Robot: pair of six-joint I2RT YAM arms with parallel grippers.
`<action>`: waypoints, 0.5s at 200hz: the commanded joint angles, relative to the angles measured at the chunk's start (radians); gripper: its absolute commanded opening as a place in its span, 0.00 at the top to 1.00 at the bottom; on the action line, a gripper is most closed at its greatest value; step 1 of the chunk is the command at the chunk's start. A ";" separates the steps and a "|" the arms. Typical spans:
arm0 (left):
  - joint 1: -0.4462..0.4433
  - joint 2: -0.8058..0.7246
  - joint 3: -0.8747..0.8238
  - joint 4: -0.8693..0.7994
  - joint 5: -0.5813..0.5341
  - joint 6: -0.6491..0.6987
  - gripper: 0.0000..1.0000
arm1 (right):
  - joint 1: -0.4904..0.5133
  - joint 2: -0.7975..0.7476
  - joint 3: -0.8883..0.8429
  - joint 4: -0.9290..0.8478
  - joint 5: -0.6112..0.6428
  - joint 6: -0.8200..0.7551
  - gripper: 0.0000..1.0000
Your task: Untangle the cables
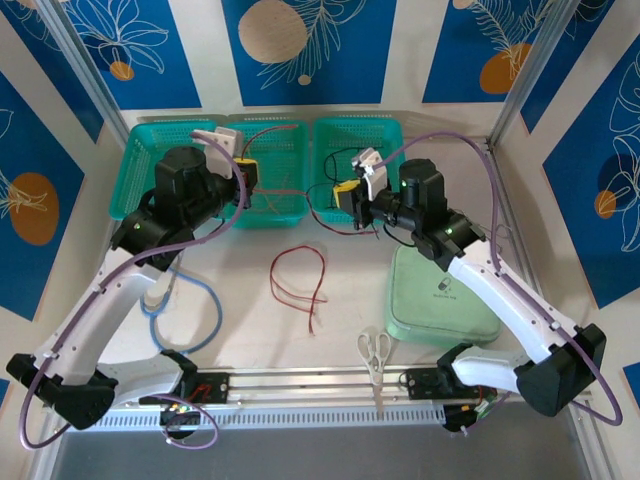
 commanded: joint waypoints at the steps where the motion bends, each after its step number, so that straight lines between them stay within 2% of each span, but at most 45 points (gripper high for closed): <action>1: 0.035 0.025 0.028 -0.012 0.067 -0.039 1.00 | -0.024 -0.017 0.053 -0.025 0.090 0.051 1.00; 29: 0.069 0.028 0.028 -0.008 0.088 -0.053 1.00 | -0.044 0.005 0.072 -0.030 0.151 0.088 1.00; 100: 0.175 -0.004 -0.014 -0.042 0.133 -0.068 1.00 | -0.089 0.030 0.135 -0.065 0.163 0.089 1.00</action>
